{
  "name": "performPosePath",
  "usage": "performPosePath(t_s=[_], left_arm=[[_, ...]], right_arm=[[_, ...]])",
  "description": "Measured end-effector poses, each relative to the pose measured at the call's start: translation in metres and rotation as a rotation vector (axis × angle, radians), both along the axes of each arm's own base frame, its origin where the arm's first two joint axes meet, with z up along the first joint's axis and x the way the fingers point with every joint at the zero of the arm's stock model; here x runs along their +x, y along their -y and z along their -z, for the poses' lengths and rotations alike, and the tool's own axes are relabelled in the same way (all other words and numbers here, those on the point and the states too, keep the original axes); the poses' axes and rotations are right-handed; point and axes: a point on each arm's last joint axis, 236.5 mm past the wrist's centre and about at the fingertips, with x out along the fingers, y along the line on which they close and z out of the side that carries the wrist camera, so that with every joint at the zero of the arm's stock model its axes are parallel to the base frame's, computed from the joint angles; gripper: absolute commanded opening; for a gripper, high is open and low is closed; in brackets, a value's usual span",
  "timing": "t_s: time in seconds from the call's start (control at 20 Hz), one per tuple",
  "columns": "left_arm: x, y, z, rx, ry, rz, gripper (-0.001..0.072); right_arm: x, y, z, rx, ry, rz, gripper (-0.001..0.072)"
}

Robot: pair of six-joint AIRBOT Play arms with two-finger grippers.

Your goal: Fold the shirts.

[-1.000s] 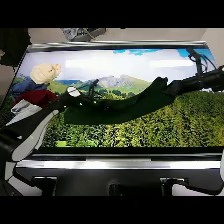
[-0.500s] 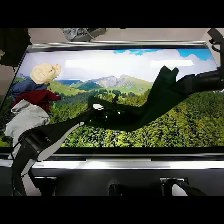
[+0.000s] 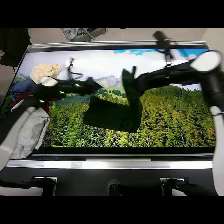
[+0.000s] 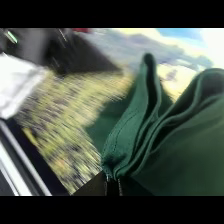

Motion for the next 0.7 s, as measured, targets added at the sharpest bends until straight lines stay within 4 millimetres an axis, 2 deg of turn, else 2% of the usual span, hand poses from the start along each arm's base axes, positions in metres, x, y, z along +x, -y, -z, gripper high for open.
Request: performPosePath(t_s=[0.1, 0.2, 0.25, 0.3, 0.35, 0.4, 0.5, 0.55, 0.65, 0.7], left_arm=[[-0.002, -0.053, -0.026, 0.059, 0.057, -0.064, 0.0027], [-0.010, -0.097, -0.047, 0.108, 0.100, -0.126, 0.0027], [-0.014, -0.113, -0.053, 0.129, 0.114, -0.150, 0.0027], [-0.020, -0.125, -0.058, 0.145, 0.122, -0.166, 0.0027], [-0.026, -0.132, -0.061, 0.156, 0.127, -0.174, 0.0027], [-0.030, -0.137, -0.062, 0.166, 0.130, -0.182, 0.0028], [-0.037, -0.146, -0.059, 0.184, 0.122, -0.194, 0.0028], [-0.040, -0.147, -0.057, 0.188, 0.118, -0.196, 0.0028], [-0.044, -0.150, -0.051, 0.201, 0.111, -0.192, 0.0028], [-0.045, -0.152, -0.049, 0.210, 0.111, -0.192, 0.0028]], right_arm=[[0.006, -0.049, 0.028, 0.048, -0.050, -0.043, 0.0048], [0.010, -0.091, 0.060, 0.092, -0.105, -0.063, 0.0052], [0.013, -0.109, 0.078, 0.108, -0.132, -0.059, 0.0199], [0.016, -0.124, 0.095, 0.120, -0.158, -0.048, 0.0423], [0.019, -0.135, 0.109, 0.133, -0.186, -0.027, 0.0538], [0.022, -0.144, 0.122, 0.145, -0.213, -0.012, 0.0600], [0.025, -0.149, 0.138, 0.157, -0.248, 0.005, 0.0612], [0.028, -0.144, 0.140, 0.154, -0.251, 0.008, 0.0612], [0.038, -0.111, 0.143, 0.107, -0.245, 0.016, 0.0613], [0.044, -0.085, 0.142, 0.069, -0.239, 0.028, 0.0619]])
